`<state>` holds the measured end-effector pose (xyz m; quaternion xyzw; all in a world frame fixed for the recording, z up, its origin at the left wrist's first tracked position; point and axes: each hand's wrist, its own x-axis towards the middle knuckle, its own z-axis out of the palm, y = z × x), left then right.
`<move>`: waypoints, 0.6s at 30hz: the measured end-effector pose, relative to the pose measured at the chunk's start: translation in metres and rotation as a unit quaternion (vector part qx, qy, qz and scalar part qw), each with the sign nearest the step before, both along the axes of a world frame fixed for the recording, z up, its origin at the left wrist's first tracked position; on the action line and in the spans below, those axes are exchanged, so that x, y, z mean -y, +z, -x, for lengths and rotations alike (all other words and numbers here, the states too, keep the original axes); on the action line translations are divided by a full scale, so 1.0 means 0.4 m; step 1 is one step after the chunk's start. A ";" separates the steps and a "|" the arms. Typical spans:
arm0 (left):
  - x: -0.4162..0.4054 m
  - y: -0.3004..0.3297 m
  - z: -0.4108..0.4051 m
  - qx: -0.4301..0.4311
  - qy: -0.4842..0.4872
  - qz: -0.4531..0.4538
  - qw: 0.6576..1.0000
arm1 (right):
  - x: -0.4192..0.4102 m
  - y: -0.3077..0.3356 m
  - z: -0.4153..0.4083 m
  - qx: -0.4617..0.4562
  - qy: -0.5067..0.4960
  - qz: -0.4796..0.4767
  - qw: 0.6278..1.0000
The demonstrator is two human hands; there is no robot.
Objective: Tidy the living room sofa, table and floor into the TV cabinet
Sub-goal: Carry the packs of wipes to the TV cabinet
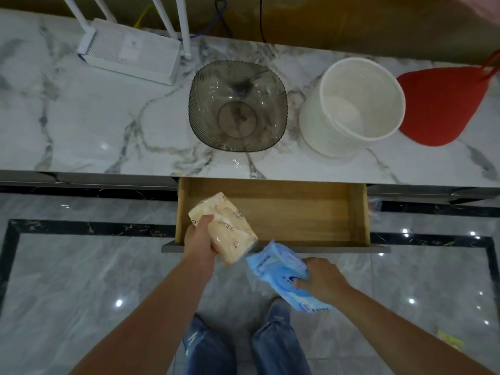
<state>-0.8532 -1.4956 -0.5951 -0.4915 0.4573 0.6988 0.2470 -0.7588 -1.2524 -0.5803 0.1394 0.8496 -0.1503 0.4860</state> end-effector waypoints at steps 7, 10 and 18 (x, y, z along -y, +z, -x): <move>-0.043 -0.068 0.018 0.034 0.077 0.039 0.996 | -0.107 0.153 0.183 -0.049 -0.027 0.013 0.998; -0.044 -0.085 0.037 0.051 0.126 0.026 0.990 | -0.098 0.143 0.252 -0.112 0.083 -0.080 0.987; 0.005 -0.212 0.061 0.114 -0.223 0.289 0.924 | -0.015 -0.008 0.338 -0.066 0.216 -0.116 0.967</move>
